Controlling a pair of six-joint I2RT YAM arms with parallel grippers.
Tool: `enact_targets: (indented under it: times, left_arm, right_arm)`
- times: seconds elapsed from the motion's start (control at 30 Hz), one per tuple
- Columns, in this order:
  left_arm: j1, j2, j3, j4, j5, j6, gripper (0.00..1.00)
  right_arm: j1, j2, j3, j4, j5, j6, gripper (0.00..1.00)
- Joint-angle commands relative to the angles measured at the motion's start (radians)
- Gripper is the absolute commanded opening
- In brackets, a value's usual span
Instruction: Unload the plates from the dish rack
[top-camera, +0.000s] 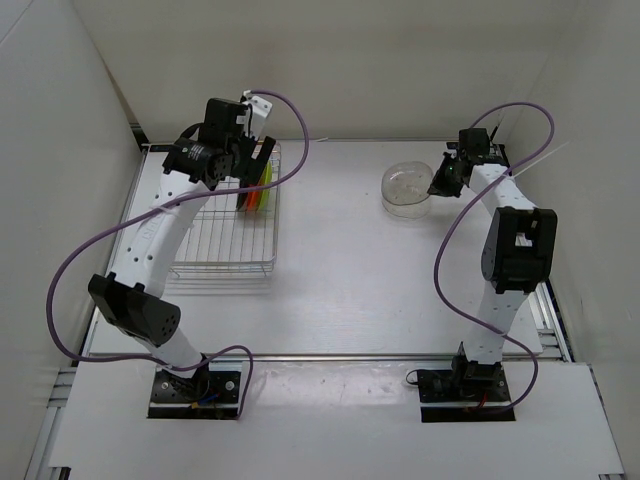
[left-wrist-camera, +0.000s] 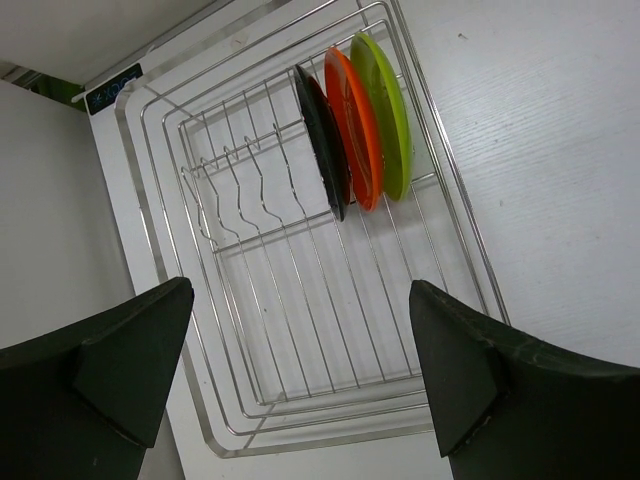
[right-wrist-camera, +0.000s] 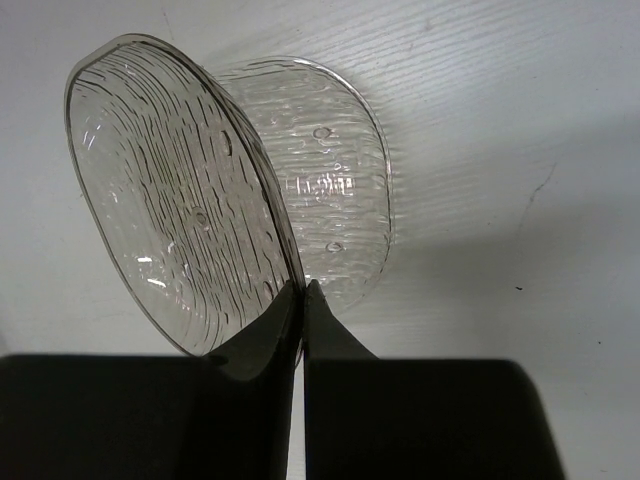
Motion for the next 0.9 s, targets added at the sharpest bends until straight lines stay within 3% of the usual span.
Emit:
enact_targets:
  times: [0.0,0.87]
  left_arm:
    - [0.001,-0.062,0.026,0.009,0.013,-0.004,1.0]
    - [0.001,-0.071,0.025,0.009,0.003,0.007,1.0]
  right_arm:
    - [-0.005,-0.006,0.039,0.012,-0.007,0.034,0.0]
    - [-0.033,0.082,0.056,-0.008,-0.034,0.064,0.0]
